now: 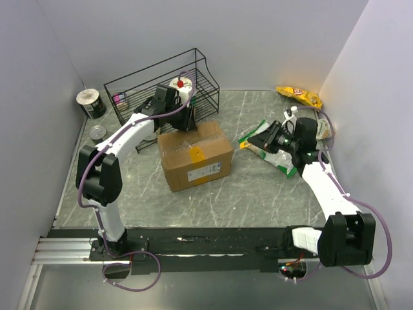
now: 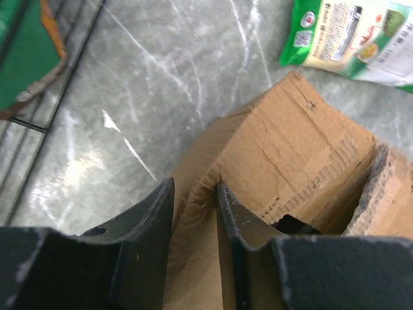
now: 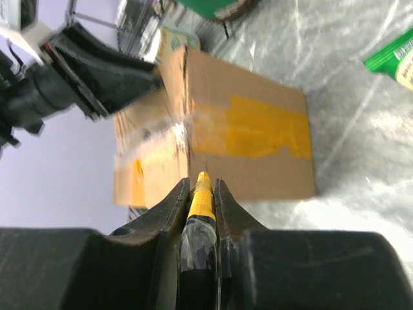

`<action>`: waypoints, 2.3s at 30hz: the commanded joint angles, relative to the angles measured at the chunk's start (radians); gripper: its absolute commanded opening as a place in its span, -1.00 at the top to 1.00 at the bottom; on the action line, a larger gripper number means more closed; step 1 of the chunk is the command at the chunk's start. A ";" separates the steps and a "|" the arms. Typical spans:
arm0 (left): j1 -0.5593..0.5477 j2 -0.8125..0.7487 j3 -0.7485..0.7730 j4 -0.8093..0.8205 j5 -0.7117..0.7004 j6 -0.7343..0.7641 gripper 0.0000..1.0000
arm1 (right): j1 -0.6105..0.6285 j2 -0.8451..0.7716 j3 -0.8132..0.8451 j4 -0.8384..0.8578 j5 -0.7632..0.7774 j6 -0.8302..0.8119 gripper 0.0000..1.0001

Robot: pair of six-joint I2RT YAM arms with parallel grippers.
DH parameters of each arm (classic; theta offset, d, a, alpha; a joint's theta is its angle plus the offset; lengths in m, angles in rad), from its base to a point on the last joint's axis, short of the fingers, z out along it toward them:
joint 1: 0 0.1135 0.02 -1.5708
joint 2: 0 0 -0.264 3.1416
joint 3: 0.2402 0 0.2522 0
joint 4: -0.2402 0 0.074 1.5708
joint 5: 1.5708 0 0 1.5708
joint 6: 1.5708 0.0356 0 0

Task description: Unpack the express box

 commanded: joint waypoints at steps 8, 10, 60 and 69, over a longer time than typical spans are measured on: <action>0.001 0.011 0.022 -0.089 0.120 0.030 0.86 | -0.101 -0.094 0.152 -0.225 -0.015 -0.266 1.00; 0.001 -0.013 0.064 -0.105 0.202 0.024 0.43 | -0.089 -0.103 0.163 -0.251 -0.012 -0.327 1.00; 0.142 -0.646 -0.429 -0.131 -0.063 0.359 0.68 | 0.296 0.388 0.455 -0.274 0.292 -0.774 1.00; 0.164 -0.518 -0.409 -0.105 -0.039 0.414 0.87 | 0.298 0.299 0.410 -0.326 0.303 -0.809 1.00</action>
